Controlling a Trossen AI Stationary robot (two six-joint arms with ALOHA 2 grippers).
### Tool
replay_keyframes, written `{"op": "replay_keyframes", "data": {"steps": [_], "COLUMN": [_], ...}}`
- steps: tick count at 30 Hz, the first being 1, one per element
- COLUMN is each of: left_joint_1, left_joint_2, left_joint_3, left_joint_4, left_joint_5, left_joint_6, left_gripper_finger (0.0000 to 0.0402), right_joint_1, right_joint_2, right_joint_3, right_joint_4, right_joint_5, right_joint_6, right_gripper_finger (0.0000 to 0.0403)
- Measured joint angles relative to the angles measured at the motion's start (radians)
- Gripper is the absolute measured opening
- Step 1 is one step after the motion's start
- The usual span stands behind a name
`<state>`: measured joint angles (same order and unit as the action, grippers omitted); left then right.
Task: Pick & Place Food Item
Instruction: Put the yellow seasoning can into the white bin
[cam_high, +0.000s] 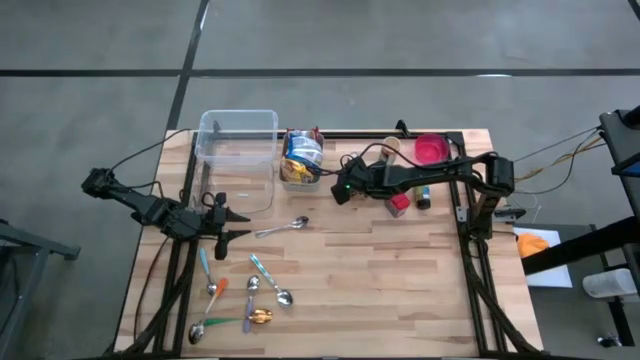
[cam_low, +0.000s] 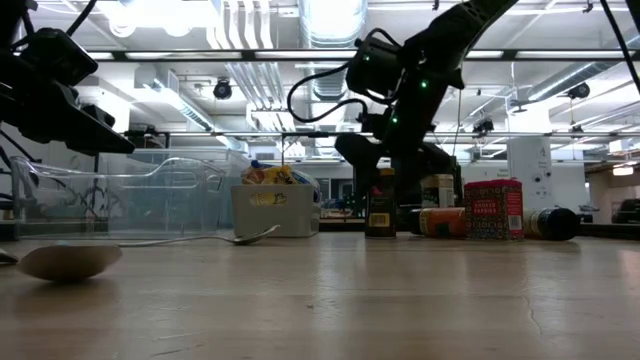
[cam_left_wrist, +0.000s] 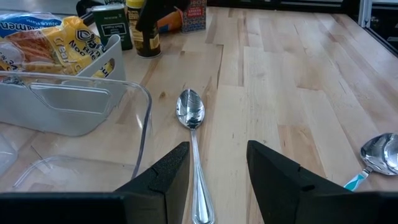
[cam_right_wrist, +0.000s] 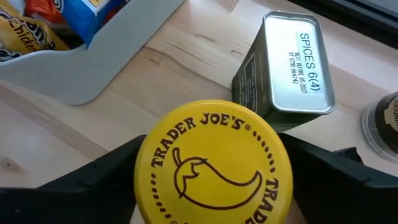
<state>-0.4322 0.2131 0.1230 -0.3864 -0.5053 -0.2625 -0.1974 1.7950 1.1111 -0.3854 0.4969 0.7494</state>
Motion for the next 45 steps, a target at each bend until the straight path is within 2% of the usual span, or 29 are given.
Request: {"op": "replay_keyframes", "data": {"steps": [6, 11, 19, 26, 32, 45], "left_joint_1": [0.0, 0.0, 0.0, 0.0, 0.0, 0.0], "left_joint_2": [0.0, 0.0, 0.0, 0.0, 0.0, 0.0], "left_joint_3": [0.0, 0.0, 0.0, 0.0, 0.0, 0.0], "left_joint_4": [0.0, 0.0, 0.0, 0.0, 0.0, 0.0], "left_joint_5": [0.0, 0.0, 0.0, 0.0, 0.0, 0.0], "left_joint_6": [0.0, 0.0, 0.0, 0.0, 0.0, 0.0], "left_gripper_finger": [0.0163, 0.0163, 0.0163, 0.0163, 0.0164, 0.0164], "right_joint_1": [0.0, 0.001, 0.001, 0.002, 0.015, 0.064], "right_joint_2": [0.0, 0.0, 0.0, -0.001, -0.009, -0.096], "right_joint_3": [-0.003, -0.004, -0.004, -0.004, -0.005, -0.005], "right_joint_4": [0.0, 0.001, 0.001, 0.001, 0.003, 0.035], "right_joint_5": [0.0, 0.003, 0.003, 0.003, 0.003, 0.039], "right_joint_6": [-0.001, -0.001, -0.001, -0.001, -0.001, -0.066], "right_gripper_finger": [0.0249, 0.0217, 0.0228, 0.0213, 0.0218, 0.022]}}
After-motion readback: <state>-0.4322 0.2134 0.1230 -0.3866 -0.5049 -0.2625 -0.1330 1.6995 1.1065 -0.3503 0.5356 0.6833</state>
